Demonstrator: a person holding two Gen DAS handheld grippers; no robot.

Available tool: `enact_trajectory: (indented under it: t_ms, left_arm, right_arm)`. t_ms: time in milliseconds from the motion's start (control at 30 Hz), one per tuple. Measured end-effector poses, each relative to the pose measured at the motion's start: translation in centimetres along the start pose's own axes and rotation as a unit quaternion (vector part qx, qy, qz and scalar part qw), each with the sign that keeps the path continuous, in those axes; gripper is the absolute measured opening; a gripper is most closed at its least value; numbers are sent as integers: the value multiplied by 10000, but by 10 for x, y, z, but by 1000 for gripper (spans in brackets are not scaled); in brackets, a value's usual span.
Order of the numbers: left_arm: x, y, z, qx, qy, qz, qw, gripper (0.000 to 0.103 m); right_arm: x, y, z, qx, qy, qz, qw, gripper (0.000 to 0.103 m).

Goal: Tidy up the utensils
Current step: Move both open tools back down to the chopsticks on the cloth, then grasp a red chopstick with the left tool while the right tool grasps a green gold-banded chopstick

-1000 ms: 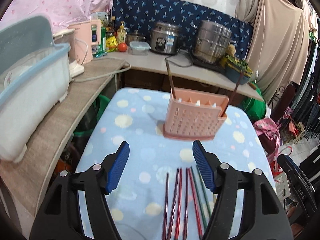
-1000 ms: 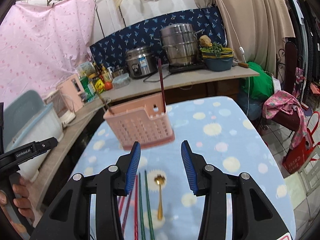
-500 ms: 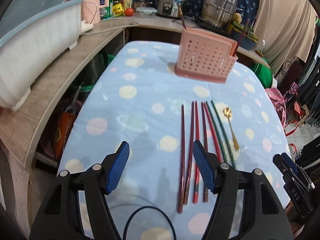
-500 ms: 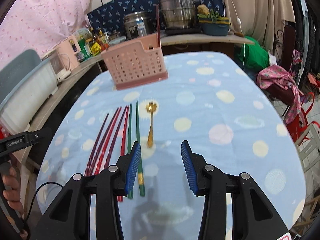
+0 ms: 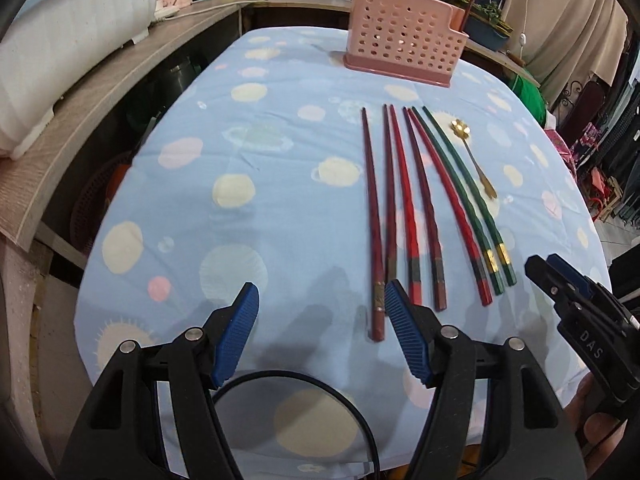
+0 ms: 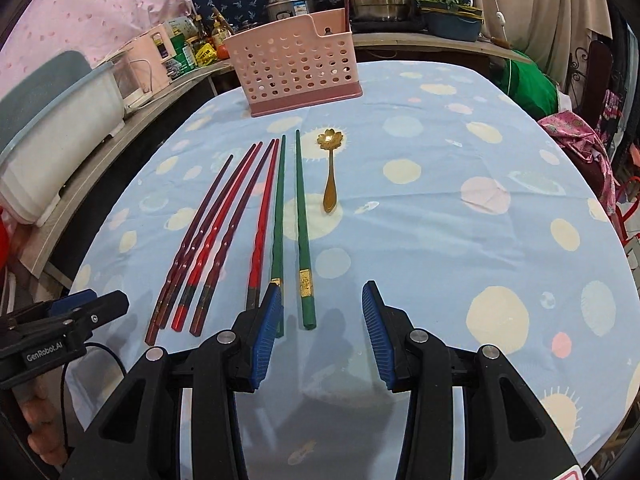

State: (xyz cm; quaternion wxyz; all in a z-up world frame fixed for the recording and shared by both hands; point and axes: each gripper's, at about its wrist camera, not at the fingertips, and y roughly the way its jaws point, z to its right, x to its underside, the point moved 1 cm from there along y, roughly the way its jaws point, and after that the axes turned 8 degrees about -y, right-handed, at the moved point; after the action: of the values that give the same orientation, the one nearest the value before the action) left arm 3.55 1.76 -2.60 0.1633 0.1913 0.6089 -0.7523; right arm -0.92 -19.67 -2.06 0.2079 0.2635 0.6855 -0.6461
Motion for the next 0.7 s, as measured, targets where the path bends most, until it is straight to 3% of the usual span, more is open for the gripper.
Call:
enact_trajectory:
  t_ms: [400,700]
  left_arm:
    - [19,21,10,-19,252,-189,9995,62]
    - [20,23,7,-183,303,-100,9993,62]
  right_arm:
    - [2,6,-4,-29,-14,-74,10000,41]
    - [3,7,-5,-27,-16,-92,10000,41]
